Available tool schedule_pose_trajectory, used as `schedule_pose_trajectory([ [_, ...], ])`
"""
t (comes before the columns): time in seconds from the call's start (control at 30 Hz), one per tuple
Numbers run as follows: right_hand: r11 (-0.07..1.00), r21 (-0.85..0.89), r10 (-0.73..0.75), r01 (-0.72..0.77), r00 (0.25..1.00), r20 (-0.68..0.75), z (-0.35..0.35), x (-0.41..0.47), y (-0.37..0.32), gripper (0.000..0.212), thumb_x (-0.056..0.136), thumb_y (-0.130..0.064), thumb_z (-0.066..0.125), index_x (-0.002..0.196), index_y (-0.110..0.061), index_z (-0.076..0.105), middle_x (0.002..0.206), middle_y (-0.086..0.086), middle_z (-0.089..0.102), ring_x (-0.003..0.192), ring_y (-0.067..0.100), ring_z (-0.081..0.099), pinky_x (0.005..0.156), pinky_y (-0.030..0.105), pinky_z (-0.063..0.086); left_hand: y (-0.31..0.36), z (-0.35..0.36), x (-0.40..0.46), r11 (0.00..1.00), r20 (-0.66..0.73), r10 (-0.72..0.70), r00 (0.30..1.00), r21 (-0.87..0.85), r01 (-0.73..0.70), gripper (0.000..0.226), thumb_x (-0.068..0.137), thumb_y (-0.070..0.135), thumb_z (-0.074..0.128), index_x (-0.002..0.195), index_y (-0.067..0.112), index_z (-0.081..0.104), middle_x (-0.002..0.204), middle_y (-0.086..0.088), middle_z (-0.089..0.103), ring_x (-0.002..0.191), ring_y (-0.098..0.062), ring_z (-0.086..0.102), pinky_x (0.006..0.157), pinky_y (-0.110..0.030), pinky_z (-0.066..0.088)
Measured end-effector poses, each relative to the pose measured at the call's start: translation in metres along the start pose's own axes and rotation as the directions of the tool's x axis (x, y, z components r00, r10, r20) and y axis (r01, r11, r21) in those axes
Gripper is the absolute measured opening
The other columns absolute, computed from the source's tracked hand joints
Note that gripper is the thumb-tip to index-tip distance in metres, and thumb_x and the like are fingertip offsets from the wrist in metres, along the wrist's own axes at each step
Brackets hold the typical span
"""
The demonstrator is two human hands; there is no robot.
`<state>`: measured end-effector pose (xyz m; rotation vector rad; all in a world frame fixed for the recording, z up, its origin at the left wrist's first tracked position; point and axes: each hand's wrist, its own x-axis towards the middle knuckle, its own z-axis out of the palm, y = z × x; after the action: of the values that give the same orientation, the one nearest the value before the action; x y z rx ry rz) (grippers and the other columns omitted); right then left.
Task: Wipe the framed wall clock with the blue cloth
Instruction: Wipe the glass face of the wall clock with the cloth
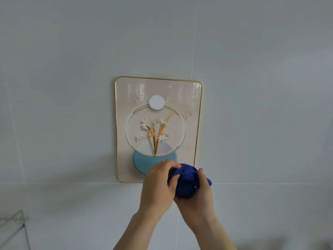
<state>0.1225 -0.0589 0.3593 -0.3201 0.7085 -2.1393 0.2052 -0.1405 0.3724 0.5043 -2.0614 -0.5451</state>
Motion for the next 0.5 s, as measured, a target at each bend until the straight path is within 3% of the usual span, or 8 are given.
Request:
schedule_pose_trajectory([
  [0.1,0.984,-0.128,-0.132,0.125,0.99,-0.049,0.001,0.011,-0.01,0.054,0.102,-0.026,0.058,0.153,-0.022,0.039,0.141,0.023,0.062,0.119,0.041,0.069,0.084,0.049,0.061,-0.013,0.005,-0.004,0.997,0.049,0.058,0.997,0.049,-0.061,0.029,0.091,0.035,0.066,0.118,0.04,0.058,0.113,0.024,0.062,0.103,-0.002,0.056,0.091,-0.02,0.048],
  [0.2,0.844,-0.444,-0.365,0.302,0.929,-0.063,0.001,0.026,-0.026,0.068,0.107,-0.015,0.053,0.155,-0.05,0.019,0.152,-0.002,0.045,0.131,0.031,0.059,0.104,0.055,0.055,-0.024,0.011,0.0,0.995,0.022,0.079,0.997,0.058,-0.08,0.043,0.09,0.051,0.055,0.132,0.042,0.052,0.129,0.026,0.056,0.12,0.001,0.051,0.104,-0.02,0.038],
  [0.3,0.543,-0.704,-0.592,0.457,0.803,0.064,0.0,0.044,-0.046,0.068,0.105,-0.007,0.053,0.154,-0.039,0.02,0.153,-0.003,0.04,0.133,0.021,0.052,0.115,0.043,0.046,-0.035,0.016,0.013,0.988,-0.063,0.093,0.994,0.132,-0.084,0.055,0.094,0.058,0.049,0.145,0.038,0.046,0.15,0.017,0.047,0.142,-0.004,0.04,0.115,-0.025,0.033],
  [0.37,0.309,-0.789,-0.706,0.531,0.684,0.184,0.002,0.055,-0.06,0.061,0.101,0.003,0.054,0.15,-0.024,0.03,0.149,0.004,0.04,0.126,0.006,0.053,0.107,0.022,0.048,-0.038,0.021,0.026,0.972,-0.093,0.129,0.987,0.208,-0.108,0.058,0.095,0.057,0.051,0.148,0.034,0.045,0.156,0.011,0.041,0.147,-0.012,0.036,0.121,-0.035,0.032],
  [0.43,0.145,-0.81,-0.749,0.568,0.598,0.286,0.01,0.064,-0.07,0.055,0.096,0.011,0.055,0.141,-0.019,0.043,0.145,0.006,0.042,0.115,-0.016,0.049,0.092,0.001,0.045,-0.04,0.027,0.041,0.943,-0.105,0.191,0.976,0.297,-0.152,0.061,0.096,0.053,0.053,0.151,0.029,0.043,0.161,0.005,0.037,0.152,-0.019,0.032,0.126,-0.045,0.028],
  [0.5,-0.026,-0.817,-0.767,0.576,0.512,0.386,0.019,0.073,-0.076,0.053,0.09,0.016,0.056,0.131,-0.018,0.055,0.142,0.008,0.045,0.111,-0.021,0.047,0.09,-0.004,0.04,-0.044,0.032,0.057,0.908,-0.113,0.239,0.964,0.378,-0.18,0.064,0.098,0.05,0.052,0.155,0.025,0.039,0.165,-0.001,0.033,0.156,-0.025,0.026,0.128,-0.049,0.021],
])
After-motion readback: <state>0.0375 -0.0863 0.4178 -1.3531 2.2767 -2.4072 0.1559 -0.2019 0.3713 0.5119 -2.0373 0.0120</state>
